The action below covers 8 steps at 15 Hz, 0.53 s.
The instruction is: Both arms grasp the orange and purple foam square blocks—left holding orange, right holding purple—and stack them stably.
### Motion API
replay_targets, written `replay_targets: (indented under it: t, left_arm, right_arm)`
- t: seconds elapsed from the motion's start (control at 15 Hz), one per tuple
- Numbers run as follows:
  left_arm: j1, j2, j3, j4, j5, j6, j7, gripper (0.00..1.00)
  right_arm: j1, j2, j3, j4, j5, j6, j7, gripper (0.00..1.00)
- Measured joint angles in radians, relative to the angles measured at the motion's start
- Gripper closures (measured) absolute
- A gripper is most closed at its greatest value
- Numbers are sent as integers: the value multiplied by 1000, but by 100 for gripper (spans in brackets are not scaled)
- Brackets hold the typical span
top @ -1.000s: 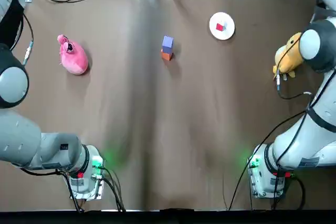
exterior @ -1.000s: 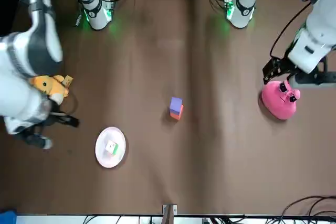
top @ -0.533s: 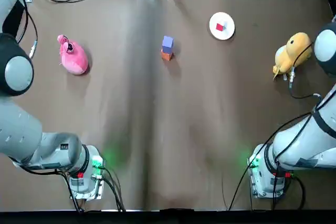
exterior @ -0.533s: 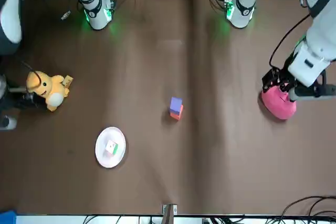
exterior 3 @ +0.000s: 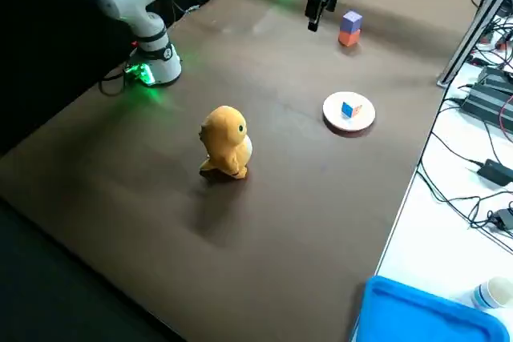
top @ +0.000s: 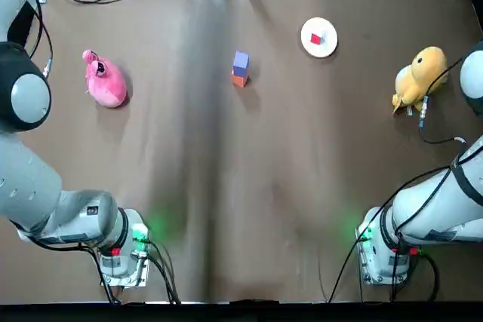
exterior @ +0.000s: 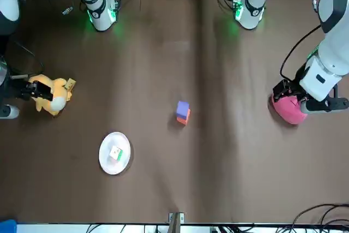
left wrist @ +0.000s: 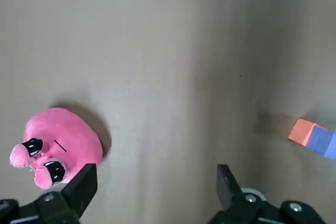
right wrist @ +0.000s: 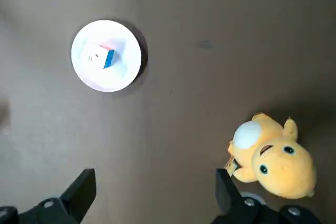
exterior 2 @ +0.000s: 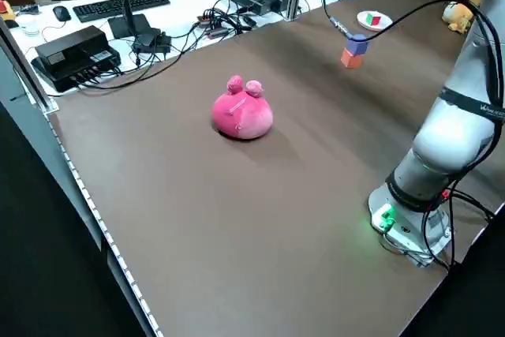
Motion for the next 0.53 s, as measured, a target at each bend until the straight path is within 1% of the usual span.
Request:
replay_targets:
  t: [0.27,0.4,0.53]
  left_arm:
    - [0,3,0,0,0,-4,0,0]
    - [-1,4,0,0,0,-9,0,0]
    - [-3,4,0,0,0,-14,0,0]
  right_arm:
    - [19,-50,3,-57,-1,26,69,0]
    - [18,-96,2,-114,-1,43,70,0]
    - [19,-135,3,-154,-1,12,36,1]
